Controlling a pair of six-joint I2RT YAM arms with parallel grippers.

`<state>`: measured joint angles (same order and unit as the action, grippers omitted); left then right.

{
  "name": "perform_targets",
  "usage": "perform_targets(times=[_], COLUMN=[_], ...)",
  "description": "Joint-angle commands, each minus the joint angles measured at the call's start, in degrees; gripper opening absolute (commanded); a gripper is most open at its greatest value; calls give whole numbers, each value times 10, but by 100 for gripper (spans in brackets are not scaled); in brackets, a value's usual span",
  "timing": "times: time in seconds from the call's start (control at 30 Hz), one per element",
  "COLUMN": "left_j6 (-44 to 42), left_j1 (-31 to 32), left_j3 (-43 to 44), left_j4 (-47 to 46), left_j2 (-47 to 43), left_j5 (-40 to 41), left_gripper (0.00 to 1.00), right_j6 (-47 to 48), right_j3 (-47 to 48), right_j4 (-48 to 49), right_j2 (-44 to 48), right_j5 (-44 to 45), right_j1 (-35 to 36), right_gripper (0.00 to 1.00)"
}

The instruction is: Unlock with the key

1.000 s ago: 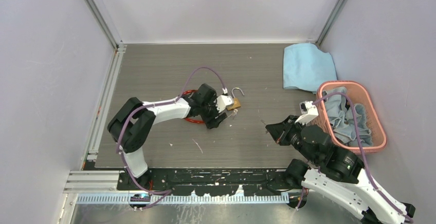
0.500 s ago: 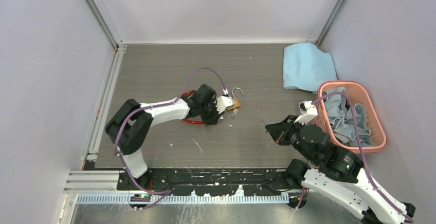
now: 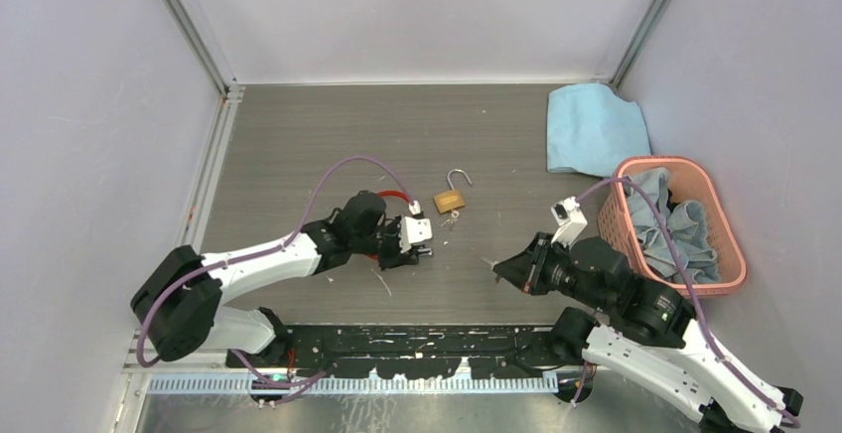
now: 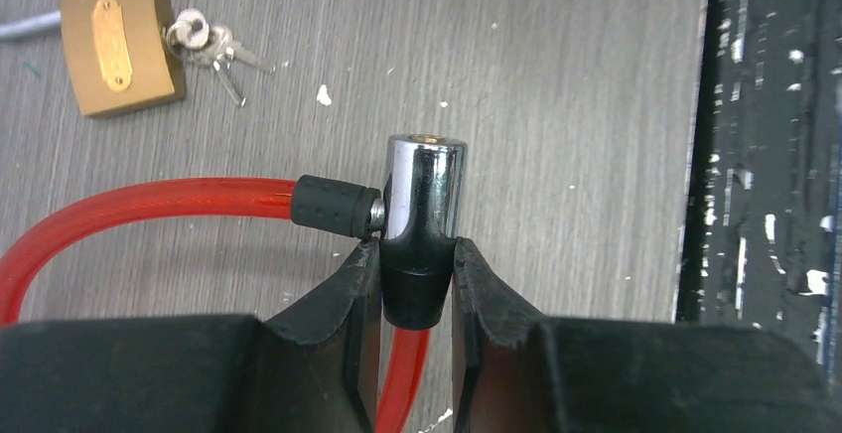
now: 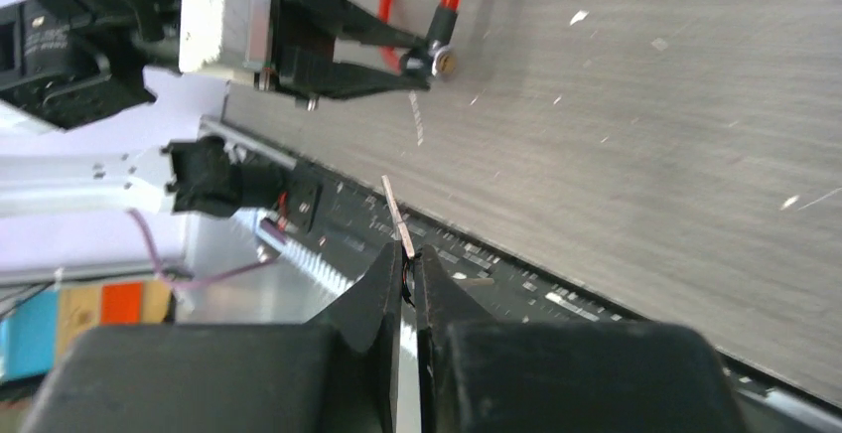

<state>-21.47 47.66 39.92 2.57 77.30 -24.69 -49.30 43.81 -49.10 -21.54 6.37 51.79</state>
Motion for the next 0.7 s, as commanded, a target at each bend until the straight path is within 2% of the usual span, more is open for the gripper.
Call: perform_targets(times=[0.0,0.1,0.23,0.67], left_j6=[-1,-6,-11,-12], left_j1=[-3,-2,-2,-2], left_j3=[-14,-36,-55,-84], left_j4=[-122,-155,-175,-205], left_j2=[-56,-68,-80,-98], left_j5=[-101,-138,-172,-248], left_gripper=[0,0,0,0], right_j6=[-49,-88,-123,-147], right_j3=[-6,-41,-85,-113], right_j4=[17,38,81,185], right_j2=[-14,-6,3,-96], right_j5=[-123,-153,-151,-178], right_j1=[1,1,2,1], right_gripper=[1,1,1,1])
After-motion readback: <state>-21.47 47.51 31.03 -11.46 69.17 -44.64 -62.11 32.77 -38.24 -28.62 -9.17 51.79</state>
